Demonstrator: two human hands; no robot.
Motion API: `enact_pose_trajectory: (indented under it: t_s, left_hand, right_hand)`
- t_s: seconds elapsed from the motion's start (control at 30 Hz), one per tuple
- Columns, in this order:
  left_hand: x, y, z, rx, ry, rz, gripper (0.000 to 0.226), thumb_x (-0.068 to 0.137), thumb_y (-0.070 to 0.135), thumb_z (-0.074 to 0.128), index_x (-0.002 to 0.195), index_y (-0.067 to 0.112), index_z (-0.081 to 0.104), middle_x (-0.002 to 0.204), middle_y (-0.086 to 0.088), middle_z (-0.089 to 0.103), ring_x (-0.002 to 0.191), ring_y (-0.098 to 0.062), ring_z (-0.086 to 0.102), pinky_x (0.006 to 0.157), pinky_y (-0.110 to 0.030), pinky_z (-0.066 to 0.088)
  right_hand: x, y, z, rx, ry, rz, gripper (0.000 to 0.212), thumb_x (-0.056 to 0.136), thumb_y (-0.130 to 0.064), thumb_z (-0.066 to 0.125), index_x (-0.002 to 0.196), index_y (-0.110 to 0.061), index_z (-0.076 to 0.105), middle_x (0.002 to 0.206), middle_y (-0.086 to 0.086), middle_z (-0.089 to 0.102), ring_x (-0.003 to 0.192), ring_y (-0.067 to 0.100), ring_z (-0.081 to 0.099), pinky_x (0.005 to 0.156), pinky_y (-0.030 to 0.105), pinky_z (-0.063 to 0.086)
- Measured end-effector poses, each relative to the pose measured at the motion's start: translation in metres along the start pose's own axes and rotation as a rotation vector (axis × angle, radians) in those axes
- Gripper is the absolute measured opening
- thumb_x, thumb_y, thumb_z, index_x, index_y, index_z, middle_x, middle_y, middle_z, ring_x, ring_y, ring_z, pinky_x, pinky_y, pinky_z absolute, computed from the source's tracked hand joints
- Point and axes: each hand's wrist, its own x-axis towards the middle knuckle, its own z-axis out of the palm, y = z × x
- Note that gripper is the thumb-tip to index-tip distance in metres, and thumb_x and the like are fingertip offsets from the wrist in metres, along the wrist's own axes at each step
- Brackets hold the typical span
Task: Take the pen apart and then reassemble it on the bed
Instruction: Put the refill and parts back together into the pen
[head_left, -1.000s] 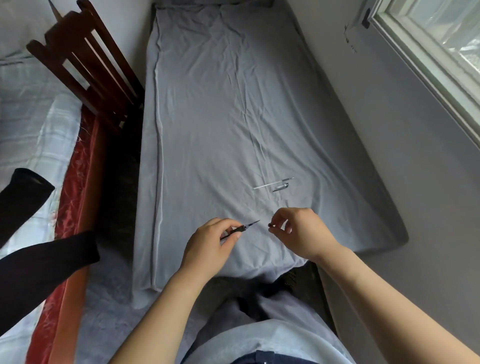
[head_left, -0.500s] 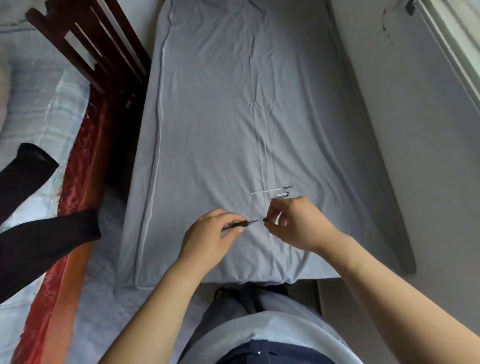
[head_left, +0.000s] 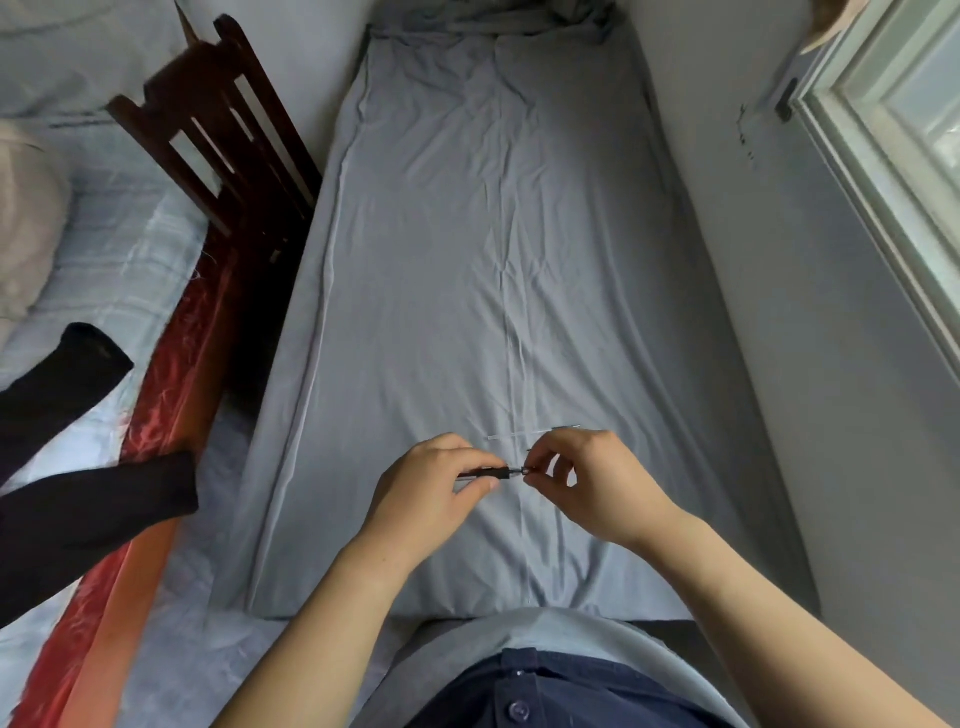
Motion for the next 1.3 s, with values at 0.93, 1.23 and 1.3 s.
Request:
enact_pose_trajectory:
  t_s: [0.93,1.23,1.3]
  left_hand:
    - [-0.011,0.000,-0.009,0.016,-0.023,0.010,0.019,0.086,0.034,0.059,0.103,0.038,0.066,0.094,0.014,0.061,0.086,-0.003,0.056,0.072,-0.030,0.051]
    - [-0.018,-0.003,-0.011,0.005,-0.028,0.050,0.020,0.088,0.037,0.054,0.106,0.038,0.064,0.092,0.012,0.061,0.083,-0.004,0.055,0.070,-0.031,0.051]
    - [-0.021,-0.004,-0.010,-0.006,-0.014,0.058,0.020,0.088,0.038,0.054,0.106,0.039,0.063,0.090,0.012,0.060,0.079,-0.004,0.054,0.068,-0.030,0.051]
  right_hand:
    - [-0.007,-0.009,0.016,-0.037,0.015,0.018,0.035,0.081,-0.039,0.064,0.112,-0.022,0.060,0.103,-0.009,0.061,0.073,0.012,0.059,0.071,0.032,0.051]
    - [-0.014,-0.012,0.021,-0.021,0.023,0.021,0.040,0.084,-0.047,0.056,0.116,-0.023,0.056,0.110,-0.014,0.055,0.079,0.010,0.060,0.072,0.030,0.051]
    - [-0.016,-0.013,0.020,-0.019,0.021,0.010,0.035,0.081,-0.042,0.064,0.111,-0.026,0.055,0.110,-0.014,0.055,0.079,0.009,0.059,0.071,0.032,0.051]
